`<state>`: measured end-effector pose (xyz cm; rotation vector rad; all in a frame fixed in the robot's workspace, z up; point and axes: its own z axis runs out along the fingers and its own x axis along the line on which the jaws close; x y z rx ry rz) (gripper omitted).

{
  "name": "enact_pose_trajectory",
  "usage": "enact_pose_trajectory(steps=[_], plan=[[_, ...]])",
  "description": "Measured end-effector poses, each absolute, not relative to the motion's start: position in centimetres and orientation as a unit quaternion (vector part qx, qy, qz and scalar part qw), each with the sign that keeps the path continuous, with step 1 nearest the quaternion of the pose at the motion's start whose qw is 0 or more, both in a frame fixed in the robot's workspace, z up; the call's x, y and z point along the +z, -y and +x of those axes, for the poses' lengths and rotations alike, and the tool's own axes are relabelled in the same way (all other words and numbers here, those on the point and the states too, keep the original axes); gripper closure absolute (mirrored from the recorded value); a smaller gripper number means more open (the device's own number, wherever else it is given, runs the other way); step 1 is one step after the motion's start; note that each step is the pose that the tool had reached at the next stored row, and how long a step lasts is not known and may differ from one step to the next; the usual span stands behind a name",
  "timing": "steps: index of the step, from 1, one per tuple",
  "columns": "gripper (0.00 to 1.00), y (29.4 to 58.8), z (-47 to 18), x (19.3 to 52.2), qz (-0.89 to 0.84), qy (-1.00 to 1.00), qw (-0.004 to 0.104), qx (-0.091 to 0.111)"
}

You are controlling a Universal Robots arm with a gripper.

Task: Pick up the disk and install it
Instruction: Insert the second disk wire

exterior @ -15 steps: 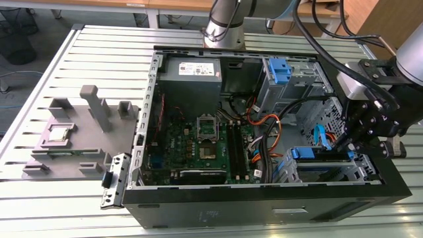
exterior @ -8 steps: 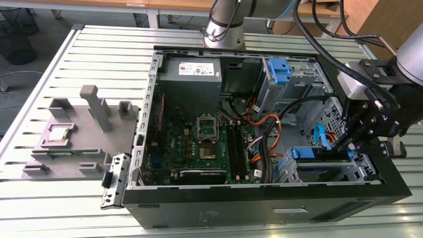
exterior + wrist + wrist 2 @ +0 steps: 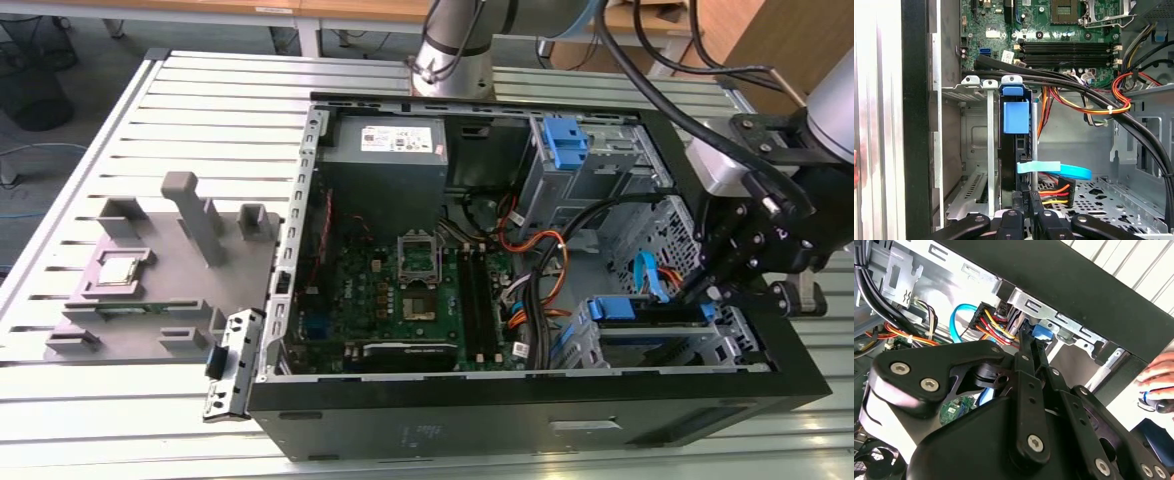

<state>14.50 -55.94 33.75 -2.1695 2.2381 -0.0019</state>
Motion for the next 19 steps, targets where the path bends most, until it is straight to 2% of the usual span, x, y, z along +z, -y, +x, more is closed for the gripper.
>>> enact_pose_trajectory(steps=[19], plan=[[0.84,55.94,13.62,33.77,-0.696,-0.718,0.017,-0.005]])
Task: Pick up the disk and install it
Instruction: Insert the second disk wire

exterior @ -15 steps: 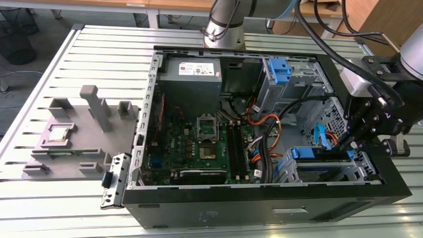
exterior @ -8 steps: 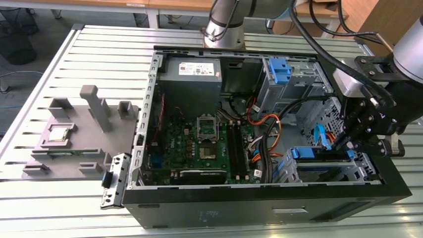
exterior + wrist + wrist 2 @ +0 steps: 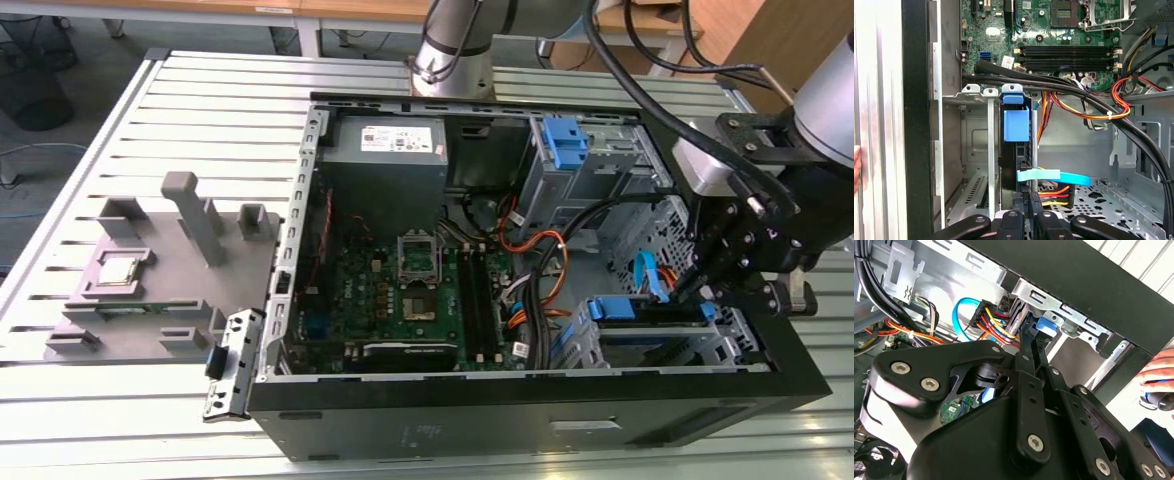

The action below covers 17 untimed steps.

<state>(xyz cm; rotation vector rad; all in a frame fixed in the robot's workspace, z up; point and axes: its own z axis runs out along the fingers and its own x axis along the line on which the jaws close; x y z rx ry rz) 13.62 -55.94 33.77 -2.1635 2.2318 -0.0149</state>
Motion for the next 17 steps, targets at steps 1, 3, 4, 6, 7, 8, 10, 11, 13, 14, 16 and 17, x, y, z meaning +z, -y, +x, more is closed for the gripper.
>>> enact_pose_trajectory(steps=[1,3,4,6,7,8,10,11,13,14,16,17], plan=[[0.84,55.9,13.6,33.8,-0.696,-0.718,0.017,-0.005],[0.84,55.9,13.6,33.8,-0.696,-0.718,0.017,-0.005],[0.84,55.9,13.5,33.8,-0.696,-0.718,0.018,-0.006],[0.84,55.9,13.3,33.7,-0.696,-0.717,0.023,-0.011],[0.84,55.9,13.2,33.7,-0.696,-0.717,0.025,-0.013],[0.84,55.9,13.1,33.6,-0.696,-0.717,0.027,-0.015],[0.84,55.9,12.9,33.6,-0.697,-0.716,0.030,-0.018],[0.84,55.9,12.8,33.6,-0.697,-0.716,0.031,-0.018],[0.84,55.9,12.6,33.6,-0.697,-0.716,0.032,-0.019],[0.84,55.9,12.5,33.5,-0.698,-0.715,0.032,-0.020],[0.84,55.9,12.5,33.5,-0.699,-0.715,0.033,-0.020],[0.84,55.9,12.5,33.5,-0.699,-0.714,0.033,-0.020]])
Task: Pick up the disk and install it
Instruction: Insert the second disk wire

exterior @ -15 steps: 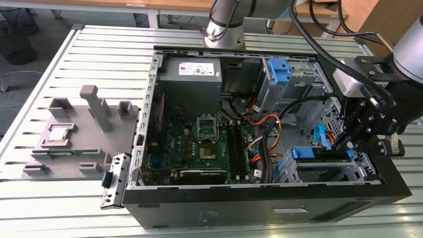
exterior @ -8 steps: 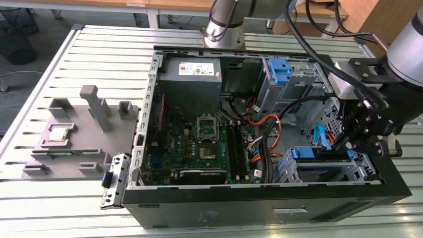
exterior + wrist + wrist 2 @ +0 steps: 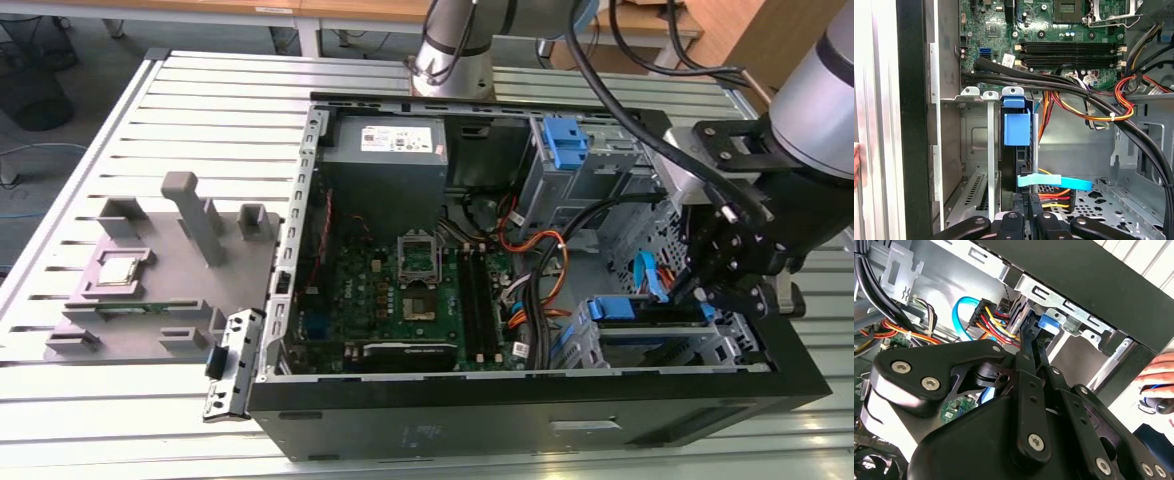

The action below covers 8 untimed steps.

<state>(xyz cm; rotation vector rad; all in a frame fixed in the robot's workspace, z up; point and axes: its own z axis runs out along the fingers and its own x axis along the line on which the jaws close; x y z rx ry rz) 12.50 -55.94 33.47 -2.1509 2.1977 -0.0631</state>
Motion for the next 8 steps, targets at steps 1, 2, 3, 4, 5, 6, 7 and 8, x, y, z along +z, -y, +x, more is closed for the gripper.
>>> enact_pose_trajectory(steps=[1,2,3,4,5,6,7,8], plan=[[0.84,55.94,12.48,33.45,-0.699,-0.714,0.033,-0.021],[0.84,55.94,12.47,33.42,-0.699,-0.714,0.033,-0.020],[0.84,55.93,12.45,33.39,-0.700,-0.714,0.033,-0.020],[0.84,55.93,12.44,33.35,-0.700,-0.713,0.033,-0.021],[0.84,55.94,12.42,33.33,-0.700,-0.713,0.033,-0.021],[0.84,55.94,12.42,33.33,-0.700,-0.713,0.033,-0.021],[0.84,55.94,12.41,33.32,-0.700,-0.713,0.033,-0.021],[0.84,55.94,12.41,33.32,-0.700,-0.713,0.033,-0.021]])
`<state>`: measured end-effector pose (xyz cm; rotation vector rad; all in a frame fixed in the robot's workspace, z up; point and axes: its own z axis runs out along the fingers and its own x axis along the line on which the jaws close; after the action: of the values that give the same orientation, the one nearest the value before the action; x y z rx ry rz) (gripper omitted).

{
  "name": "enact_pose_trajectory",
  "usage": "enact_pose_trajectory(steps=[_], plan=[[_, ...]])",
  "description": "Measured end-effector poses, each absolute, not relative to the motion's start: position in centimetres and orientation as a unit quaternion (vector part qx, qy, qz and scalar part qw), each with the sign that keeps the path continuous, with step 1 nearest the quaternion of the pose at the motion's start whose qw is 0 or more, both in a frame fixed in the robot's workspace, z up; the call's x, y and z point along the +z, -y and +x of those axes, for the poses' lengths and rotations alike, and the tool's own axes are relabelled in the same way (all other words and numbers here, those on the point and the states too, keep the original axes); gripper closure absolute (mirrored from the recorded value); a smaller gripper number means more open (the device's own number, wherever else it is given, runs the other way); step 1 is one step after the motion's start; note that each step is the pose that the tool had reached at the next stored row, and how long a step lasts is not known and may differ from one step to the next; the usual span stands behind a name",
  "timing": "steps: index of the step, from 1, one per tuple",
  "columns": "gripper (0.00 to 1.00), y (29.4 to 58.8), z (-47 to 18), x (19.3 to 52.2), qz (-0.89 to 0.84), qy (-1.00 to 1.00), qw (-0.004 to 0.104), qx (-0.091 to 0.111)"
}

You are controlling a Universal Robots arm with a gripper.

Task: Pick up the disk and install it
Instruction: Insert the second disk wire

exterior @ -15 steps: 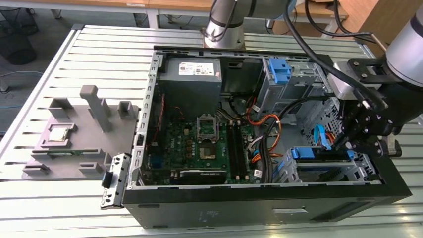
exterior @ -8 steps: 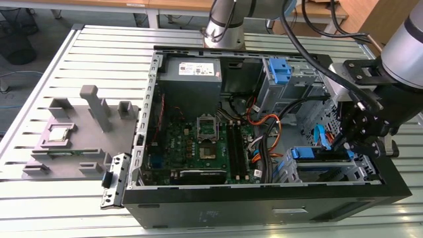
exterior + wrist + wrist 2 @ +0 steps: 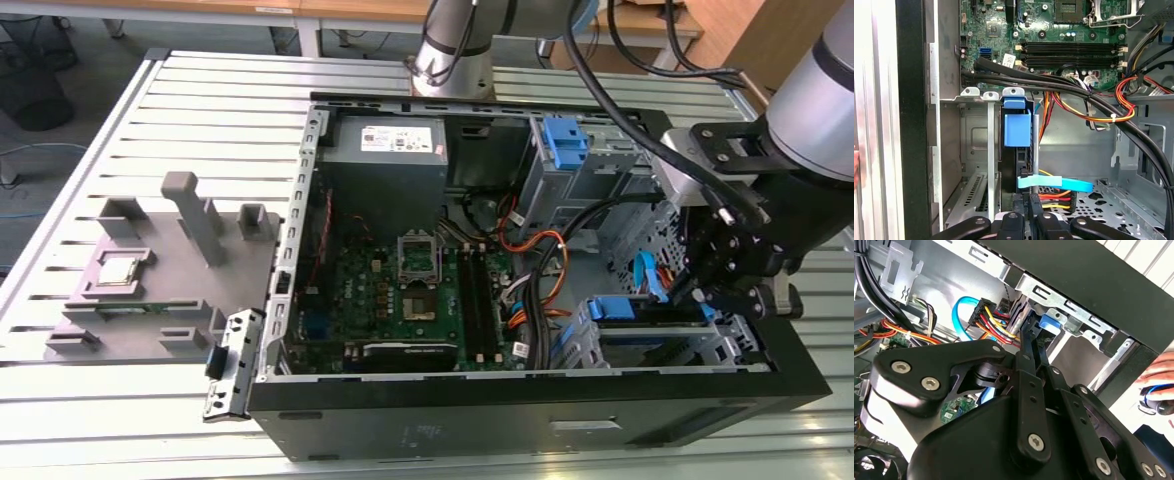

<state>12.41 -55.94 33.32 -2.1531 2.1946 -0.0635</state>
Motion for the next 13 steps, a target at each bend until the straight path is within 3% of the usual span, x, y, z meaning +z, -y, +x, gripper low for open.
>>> enact_pose_trajectory(steps=[13], plan=[[0.84,55.94,12.37,32.76,-0.700,-0.713,0.033,-0.021]])
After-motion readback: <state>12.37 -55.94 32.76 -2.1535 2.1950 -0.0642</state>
